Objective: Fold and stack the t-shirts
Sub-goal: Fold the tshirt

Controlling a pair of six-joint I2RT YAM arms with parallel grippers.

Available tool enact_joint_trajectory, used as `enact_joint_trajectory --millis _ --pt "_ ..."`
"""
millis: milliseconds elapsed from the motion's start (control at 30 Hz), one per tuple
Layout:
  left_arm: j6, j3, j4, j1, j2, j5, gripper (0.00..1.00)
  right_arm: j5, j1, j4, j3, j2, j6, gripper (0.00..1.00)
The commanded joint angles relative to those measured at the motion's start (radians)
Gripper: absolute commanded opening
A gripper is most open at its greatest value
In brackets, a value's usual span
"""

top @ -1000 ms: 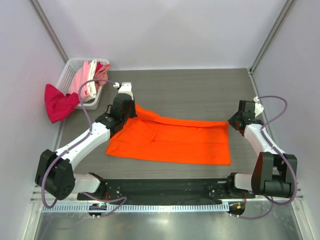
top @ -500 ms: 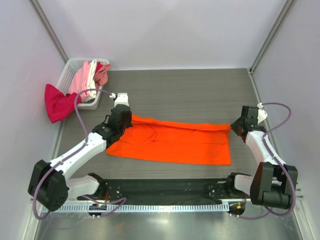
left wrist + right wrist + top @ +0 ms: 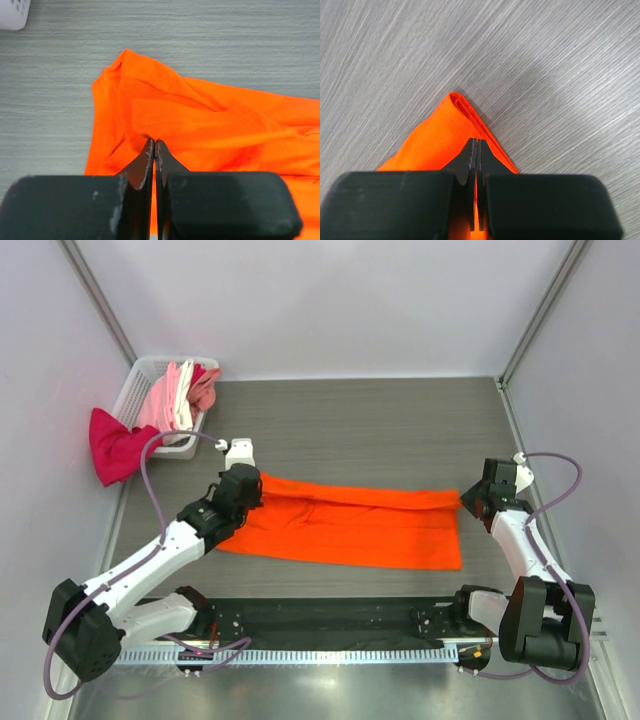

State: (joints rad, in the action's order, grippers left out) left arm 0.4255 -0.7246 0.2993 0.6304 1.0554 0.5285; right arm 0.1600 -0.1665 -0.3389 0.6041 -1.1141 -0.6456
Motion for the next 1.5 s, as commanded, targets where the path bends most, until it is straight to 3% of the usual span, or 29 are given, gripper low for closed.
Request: enact_joint_trajectory --millis 0,433,600,667,733,800,833,1000,1067,1100,1133,1200,1300,1400,1467 --pt "0.048 0.001 0.056 0.032 -0.041 0.088 0.0 -0.008 -0.005 0.0 -0.013 0.034 0.0 0.01" --pt "0.176 0.007 0.239 0.184 -0.081 0.199 0.0 0.018 -0.005 -0.028 -0.061 0.074 -0.015 0.01" --pt "0.309 0.022 0.319 0.255 -0.072 0.231 0.0 0.035 -0.005 -0.043 -0.081 0.08 -0.04 0.02" --pt "0.366 0.04 0.333 0.282 -0.074 0.232 0.0 0.042 -0.005 -0.046 -0.093 0.094 -0.052 0.12" --pt "0.426 0.051 0.372 0.292 -0.069 0.24 0.0 0.073 -0.005 -0.058 -0.101 0.128 -0.071 0.36" --pt "0.504 0.066 0.389 0.305 -0.081 0.24 0.0 0.101 -0.004 -0.084 -0.113 0.196 -0.086 0.43" --pt "0.522 0.092 0.389 0.324 -0.09 0.237 0.01 0.113 -0.004 -0.087 -0.119 0.223 -0.094 0.57" --pt "0.617 0.158 0.389 0.4 -0.159 0.228 0.07 0.084 -0.005 -0.072 -0.112 0.304 -0.068 0.61" --pt "0.63 0.172 0.393 0.419 -0.195 0.196 0.13 0.047 -0.004 -0.071 -0.089 0.29 -0.046 0.61" --pt "0.631 0.174 0.403 0.42 -0.204 0.183 0.3 0.035 -0.004 -0.071 -0.081 0.284 -0.04 0.61" --pt "0.639 0.172 0.414 0.425 -0.218 0.173 0.41 0.014 -0.004 -0.066 -0.073 0.274 -0.035 0.61" --pt "0.653 0.163 0.449 0.43 -0.232 0.142 0.54 -0.097 -0.004 -0.049 -0.056 0.266 -0.005 0.61" --pt "0.676 0.154 0.463 0.431 -0.282 0.126 0.69 -0.309 0.016 -0.002 -0.041 0.26 0.004 0.6" --pt "0.684 0.111 0.489 0.414 -0.322 0.183 0.89 -0.43 0.102 0.055 -0.02 0.234 -0.037 0.59" --pt "0.646 0.077 0.503 0.358 -0.319 0.211 0.94 -0.433 0.166 0.084 0.012 0.211 -0.055 0.59"
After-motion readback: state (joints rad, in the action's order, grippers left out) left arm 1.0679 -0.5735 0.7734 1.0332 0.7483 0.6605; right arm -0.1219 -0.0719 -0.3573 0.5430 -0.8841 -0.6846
